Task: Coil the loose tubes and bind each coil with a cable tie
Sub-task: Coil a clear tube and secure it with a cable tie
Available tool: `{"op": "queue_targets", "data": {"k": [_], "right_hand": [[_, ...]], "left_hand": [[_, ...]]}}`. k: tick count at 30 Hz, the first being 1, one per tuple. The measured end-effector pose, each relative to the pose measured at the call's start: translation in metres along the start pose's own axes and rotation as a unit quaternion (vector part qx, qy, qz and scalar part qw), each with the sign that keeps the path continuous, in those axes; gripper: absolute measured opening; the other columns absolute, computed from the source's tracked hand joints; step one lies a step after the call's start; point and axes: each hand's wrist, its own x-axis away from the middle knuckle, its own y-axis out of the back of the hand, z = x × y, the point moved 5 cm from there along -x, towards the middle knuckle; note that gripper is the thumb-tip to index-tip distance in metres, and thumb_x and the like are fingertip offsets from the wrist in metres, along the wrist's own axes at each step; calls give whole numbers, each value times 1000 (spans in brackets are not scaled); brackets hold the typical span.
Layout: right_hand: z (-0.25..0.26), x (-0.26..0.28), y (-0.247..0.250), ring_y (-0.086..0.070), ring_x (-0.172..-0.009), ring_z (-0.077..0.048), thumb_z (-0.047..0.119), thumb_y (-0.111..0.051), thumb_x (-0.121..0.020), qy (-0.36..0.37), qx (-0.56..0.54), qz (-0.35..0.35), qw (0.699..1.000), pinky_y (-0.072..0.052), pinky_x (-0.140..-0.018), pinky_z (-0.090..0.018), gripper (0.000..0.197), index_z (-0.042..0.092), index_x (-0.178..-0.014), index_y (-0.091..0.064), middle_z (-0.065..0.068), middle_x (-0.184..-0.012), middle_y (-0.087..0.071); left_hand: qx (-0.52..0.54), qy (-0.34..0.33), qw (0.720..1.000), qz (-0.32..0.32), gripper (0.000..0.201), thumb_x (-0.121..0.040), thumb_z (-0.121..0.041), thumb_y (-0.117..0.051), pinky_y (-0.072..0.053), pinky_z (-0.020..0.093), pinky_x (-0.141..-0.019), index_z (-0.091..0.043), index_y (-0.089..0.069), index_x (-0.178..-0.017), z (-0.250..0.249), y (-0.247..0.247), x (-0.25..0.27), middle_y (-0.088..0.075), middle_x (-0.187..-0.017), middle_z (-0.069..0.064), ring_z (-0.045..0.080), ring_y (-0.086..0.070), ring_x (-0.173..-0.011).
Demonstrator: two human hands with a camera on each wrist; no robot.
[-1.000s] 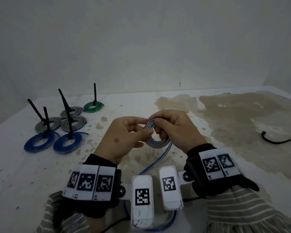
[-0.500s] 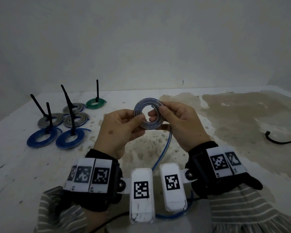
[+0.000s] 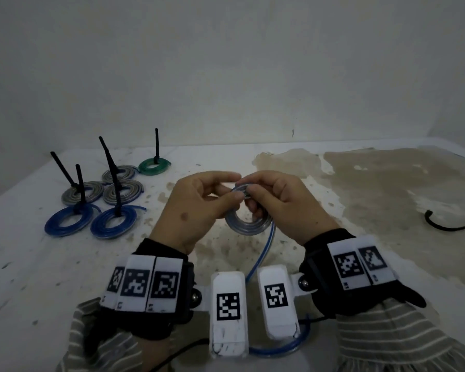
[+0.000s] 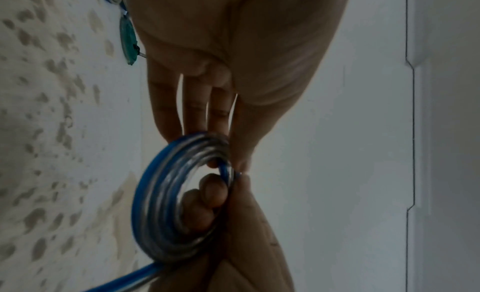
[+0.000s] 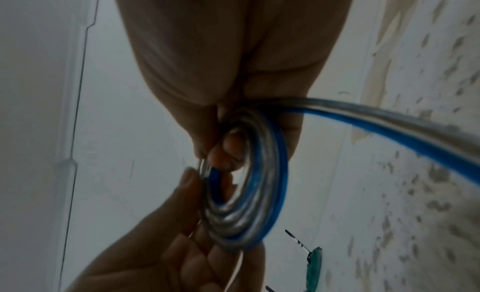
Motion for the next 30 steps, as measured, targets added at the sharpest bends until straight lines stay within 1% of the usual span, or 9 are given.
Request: {"op": "queue_targets", "data": {"k": [3, 6, 8, 13, 17, 21, 25, 27, 30], "right_hand": [[-4, 1, -4, -53, -53, -9, 7, -51, -92, -24, 6, 17, 1000, -47, -54, -21, 12, 19, -92, -55, 4, -57, -60], [-5, 3, -4, -54, -52, -9, 8, -55, -90, -35, 10, 27, 999, -46, -54, -20, 12, 20, -92, -51, -2, -62, -63], [-4, 3, -5, -55, -52, -10, 9, -57, -88, -32, 23, 28, 999, -46, -54, -20, 11, 19, -91, -53, -4, -63, -64], [-6, 1, -5, -56, -51, -13, 10, -58, -88, -27, 43, 11, 999, -51, -57, -29, 6, 15, -85, -58, -7, -65, -66], [-6, -3, -3, -55, -48, -12, 10, -55, -90, -38, -2, -29, 999, -49, -52, -22, 9, 11, -87, -63, -5, -60, -64], [-8, -2, -1, -59, -54, -13, 14, -50, -93, -53, -40, -47, 997, -53, -58, -25, 17, 8, -87, -66, -5, -66, -65], [-12, -1, 1, -59, -55, -12, 15, -47, -94, -85, -101, -58, 990, -58, -62, -30, 20, 9, -84, -64, -2, -64, -64], [-11, -3, 4, -58, -54, -11, 11, -46, -95, -62, -100, -78, 990, -56, -60, -28, 21, 9, -84, -63, 1, -61, -63], [-9, -3, 11, -57, -53, -12, 8, -46, -94, -19, -35, -99, 994, -50, -57, -28, 22, 10, -80, -64, 2, -60, -61]], "left_hand": [[-60, 4, 998, 32, 31, -73, -5, -72, -53, 35, -66, -17, -67, -101, 1, 3, 0, -65, -57, -2, 16, -64, -63], [-114, 17, 991, 71, 45, -71, -5, -75, -48, 26, -59, -18, -61, -112, 2, 3, -1, -65, -55, -3, 7, -61, -56], [-132, 22, 988, 84, 57, -69, -8, -77, -49, 21, -56, -22, -56, -120, 1, 3, 0, -66, -58, -1, 5, -60, -54], [-137, 8, 988, 68, 90, -68, -9, -79, -56, 26, -58, -42, -33, -137, -1, 2, 3, -71, -69, 7, 11, -64, -62], [-78, -3, 997, 3, 83, -70, -8, -77, -53, 24, -52, -37, -38, -136, -1, 5, 1, -69, -73, 19, 17, -66, -63], [-39, -10, 998, -58, 73, -74, -5, -74, -52, 24, -52, -34, -43, -133, 1, 7, 1, -70, -69, 14, 12, -63, -59], [74, 10, 988, -134, 55, -75, -3, -72, -51, 22, -52, -29, -53, -120, 4, 11, 0, -71, -72, 12, 13, -66, -60], [91, 34, 989, -115, 45, -75, -3, -71, -52, 23, -52, -24, -58, -112, 7, 3, 1, -71, -72, 10, 13, -66, -61], [76, 82, 993, -39, 25, -76, -5, -70, -55, 21, -55, -10, -64, -100, 14, -10, 3, -71, -73, 5, 10, -67, -63]]}}
